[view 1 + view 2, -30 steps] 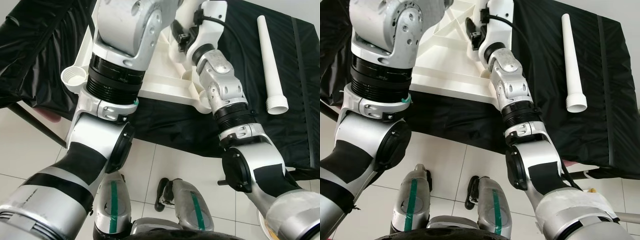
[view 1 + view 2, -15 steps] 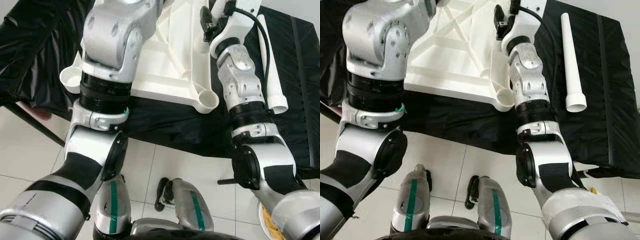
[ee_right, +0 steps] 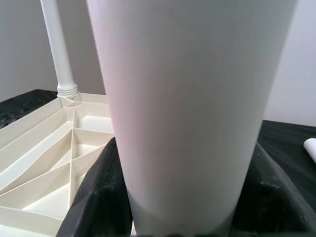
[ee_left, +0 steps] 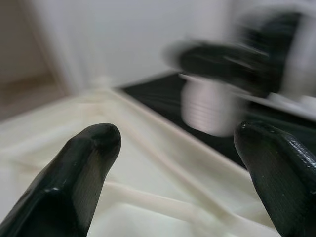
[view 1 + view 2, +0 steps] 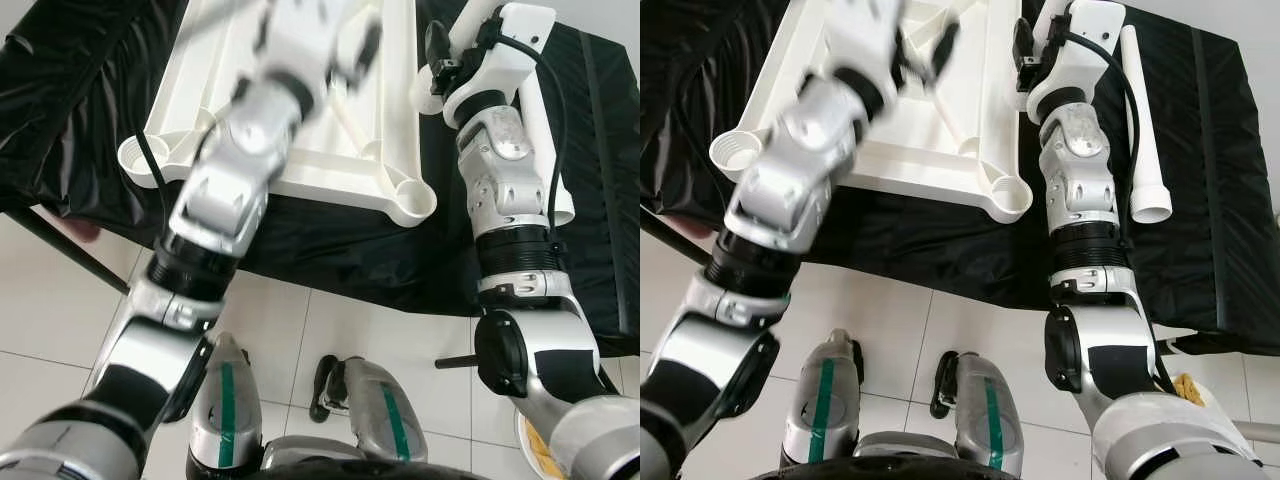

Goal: Building children table

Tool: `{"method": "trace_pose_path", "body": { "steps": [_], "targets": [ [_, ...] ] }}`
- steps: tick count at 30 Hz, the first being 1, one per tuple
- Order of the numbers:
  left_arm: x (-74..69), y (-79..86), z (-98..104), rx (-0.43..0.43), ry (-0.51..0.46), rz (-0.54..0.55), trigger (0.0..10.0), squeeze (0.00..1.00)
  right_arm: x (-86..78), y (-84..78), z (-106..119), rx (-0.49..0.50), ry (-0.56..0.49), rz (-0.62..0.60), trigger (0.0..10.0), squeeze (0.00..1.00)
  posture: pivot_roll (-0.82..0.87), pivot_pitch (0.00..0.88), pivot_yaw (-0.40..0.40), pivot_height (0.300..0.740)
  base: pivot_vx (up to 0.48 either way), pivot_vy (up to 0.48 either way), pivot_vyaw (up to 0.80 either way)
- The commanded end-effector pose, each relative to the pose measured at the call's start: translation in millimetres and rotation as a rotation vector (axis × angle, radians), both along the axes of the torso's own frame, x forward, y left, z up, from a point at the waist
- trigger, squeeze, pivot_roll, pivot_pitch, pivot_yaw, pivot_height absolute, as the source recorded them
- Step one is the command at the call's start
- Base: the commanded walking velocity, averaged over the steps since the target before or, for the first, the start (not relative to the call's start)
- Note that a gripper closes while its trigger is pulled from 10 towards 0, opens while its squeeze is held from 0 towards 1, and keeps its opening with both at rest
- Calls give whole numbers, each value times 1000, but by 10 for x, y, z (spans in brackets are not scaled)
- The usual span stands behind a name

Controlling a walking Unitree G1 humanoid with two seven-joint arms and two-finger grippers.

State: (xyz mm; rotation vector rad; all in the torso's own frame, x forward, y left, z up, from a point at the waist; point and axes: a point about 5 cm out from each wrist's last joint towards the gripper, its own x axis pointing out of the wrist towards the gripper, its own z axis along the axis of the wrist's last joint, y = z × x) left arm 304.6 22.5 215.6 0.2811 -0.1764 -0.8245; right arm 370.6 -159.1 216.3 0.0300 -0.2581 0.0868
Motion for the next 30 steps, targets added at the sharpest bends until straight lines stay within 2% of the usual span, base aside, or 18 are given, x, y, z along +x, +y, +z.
{"method": "trace_pose_path", "body": {
  "steps": [1,2,3,9,11,14,16,22,28,30],
  "targets": [
    [-52,-86,-13,32,-23,-73,10000,0,-7,-51,44,17,-11,-10,10000,0,104,40,-104,740,0,0,0],
    [-52,-86,-13,32,-23,-73,10000,0,-7,-51,44,17,-11,-10,10000,0,104,40,-104,740,0,0,0],
    [-40,-80,-121,72,-22,-67,10000,0,-25,-57,60,16,-14,-3,10000,0,104,35,-103,740,0,0,0],
    [-31,-63,-235,117,-15,-70,10000,0,-53,-42,49,10,-9,9,10000,0,101,31,-102,740,0,0,0],
    [-68,-51,-333,161,-4,-111,10000,0,-72,-29,19,7,-1,15,10000,0,100,27,-98,740,0,0,0],
    [-90,-43,-376,181,0,-131,10000,0,-77,-27,11,6,1,15,10000,0,99,26,-97,740,0,0,0],
    [-136,10,-487,238,19,-186,10000,0,-80,-35,15,8,0,13,10000,0,97,26,-93,740,0,0,0],
    [-187,110,-662,323,52,-243,10000,0,-83,-71,30,5,0,3,10000,0,97,33,-90,740,0,0,0],
    [-166,183,-775,405,44,-221,10000,0,-95,-88,36,5,2,-7,10000,0,92,44,-84,740,0,0,0],
    [-166,183,-775,405,44,-221,10000,0,-95,-88,36,5,2,-7,10000,0,92,44,-84,740,0,0,0]
  ]
}}
